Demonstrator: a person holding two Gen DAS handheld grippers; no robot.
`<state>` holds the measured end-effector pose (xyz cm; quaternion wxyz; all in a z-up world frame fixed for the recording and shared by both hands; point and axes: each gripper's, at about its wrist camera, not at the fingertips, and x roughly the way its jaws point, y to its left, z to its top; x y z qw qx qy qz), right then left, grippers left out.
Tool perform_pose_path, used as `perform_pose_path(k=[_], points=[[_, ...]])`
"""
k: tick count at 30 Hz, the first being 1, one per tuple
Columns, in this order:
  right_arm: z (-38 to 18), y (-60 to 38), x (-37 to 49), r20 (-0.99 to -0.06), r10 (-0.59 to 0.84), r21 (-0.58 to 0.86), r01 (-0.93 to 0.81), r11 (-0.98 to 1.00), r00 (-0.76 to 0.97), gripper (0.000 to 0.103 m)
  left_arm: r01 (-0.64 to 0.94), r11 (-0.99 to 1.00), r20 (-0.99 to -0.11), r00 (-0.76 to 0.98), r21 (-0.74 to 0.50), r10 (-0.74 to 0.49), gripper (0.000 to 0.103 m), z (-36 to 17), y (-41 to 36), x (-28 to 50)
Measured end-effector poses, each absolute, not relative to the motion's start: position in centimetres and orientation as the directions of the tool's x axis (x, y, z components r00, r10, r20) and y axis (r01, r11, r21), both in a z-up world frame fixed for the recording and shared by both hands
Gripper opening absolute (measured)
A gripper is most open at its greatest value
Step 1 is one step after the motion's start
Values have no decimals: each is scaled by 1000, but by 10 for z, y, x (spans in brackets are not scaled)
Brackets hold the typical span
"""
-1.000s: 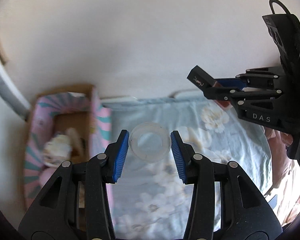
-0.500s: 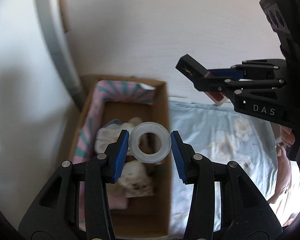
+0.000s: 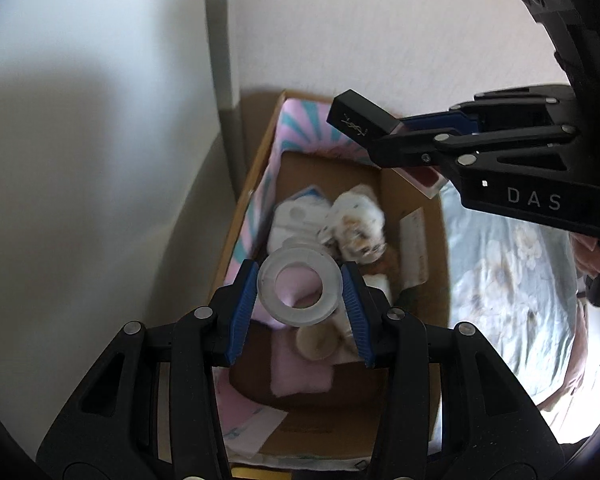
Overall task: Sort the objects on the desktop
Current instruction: 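Carry the tape ring and lip gloss over the cardboard box, then open both tools to drop the items into the box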
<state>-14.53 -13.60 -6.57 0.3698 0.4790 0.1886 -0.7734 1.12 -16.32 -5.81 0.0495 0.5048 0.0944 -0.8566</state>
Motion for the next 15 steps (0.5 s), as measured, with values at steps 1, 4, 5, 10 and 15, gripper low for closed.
perform_pose_path(k=[1, 4, 5, 10, 15], points=[[-68, -136, -145, -883, -390, 64, 754, -653, -262, 18, 179, -978, -876, -482, -110, 10, 40, -61, -163, 12], [-73, -141, -145, -887, -390, 72, 761, -644, -246, 18, 173, -977, -881, -472, -121, 26, 40, -67, -163, 12], [-75, -142, -145, -889, -391, 77, 766, -638, -237, 18, 169, -978, -884, -466, -126, 33, 40, -70, -163, 11], [-85, -149, -142, -900, -378, 73, 782, -619, -215, 18, 175, -973, -896, -441, -150, 59, 40, -81, -164, 8], [-90, -149, -147, -911, -367, 99, 766, -635, -187, 22, 186, -970, -907, -417, -156, 66, 42, -84, -165, 19]])
